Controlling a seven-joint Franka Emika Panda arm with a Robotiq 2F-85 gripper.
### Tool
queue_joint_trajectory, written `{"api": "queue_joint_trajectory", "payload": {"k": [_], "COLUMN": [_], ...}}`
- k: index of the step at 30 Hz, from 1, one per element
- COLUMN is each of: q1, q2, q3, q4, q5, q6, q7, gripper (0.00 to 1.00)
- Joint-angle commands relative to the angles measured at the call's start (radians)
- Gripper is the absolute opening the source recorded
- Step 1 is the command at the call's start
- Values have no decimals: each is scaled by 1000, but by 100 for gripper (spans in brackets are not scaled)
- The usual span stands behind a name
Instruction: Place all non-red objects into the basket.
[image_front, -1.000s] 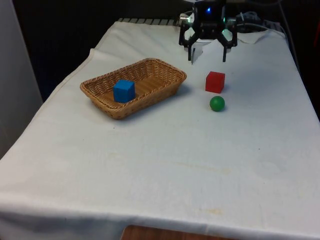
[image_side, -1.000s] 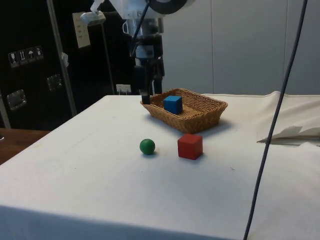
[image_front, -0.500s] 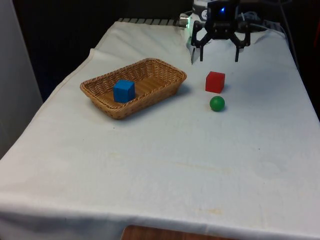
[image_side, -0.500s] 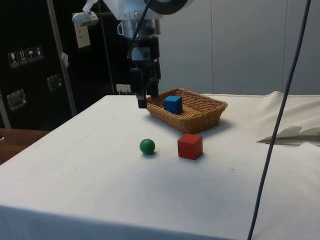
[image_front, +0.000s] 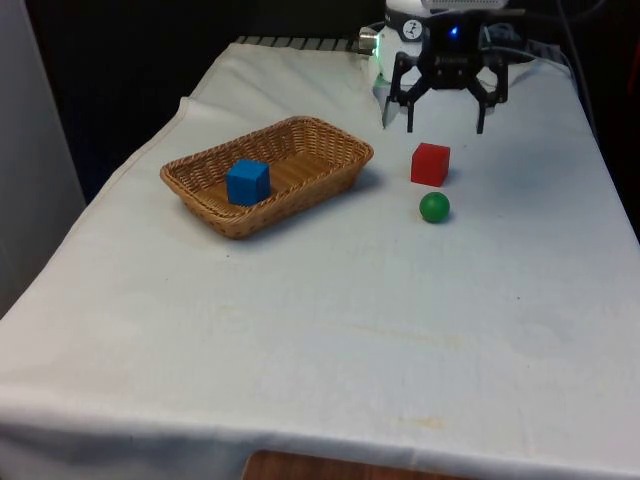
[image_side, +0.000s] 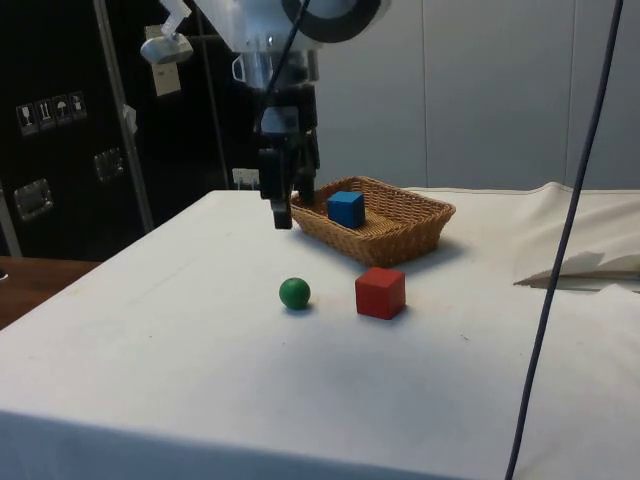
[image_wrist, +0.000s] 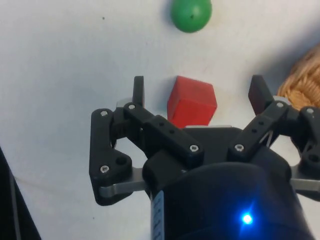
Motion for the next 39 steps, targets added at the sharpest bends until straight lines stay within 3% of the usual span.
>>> {"api": "queue_joint_trajectory", "payload": {"k": [1,7,16,17,18,26,27,28,32,35,36,37,39], "q1": [3,0,-6,0,-7,-21,-9,-22,-35,-38,-25,-38,-37], "q2": [16,35,87,87,94,150,148,156,181,188,190,191,198], "q3": [6,19,32,22,33,34,20,34,31,27,11,25,22], "q4": [4,7,-7,-4,-7,1,-1,2,5,6,8,6,8], "q5": [4,1,32,7,36,78,53,82,113,136,112,142,150], "q6": [19,41,130,116,138,200,191,205,229,233,224,233,234], "q7": [9,14,-3,14,-6,-51,-31,-56,-99,-129,-107,-136,-148], "gripper": [100,100,100,100,100,100,100,100,100,100,100,100,100]}}
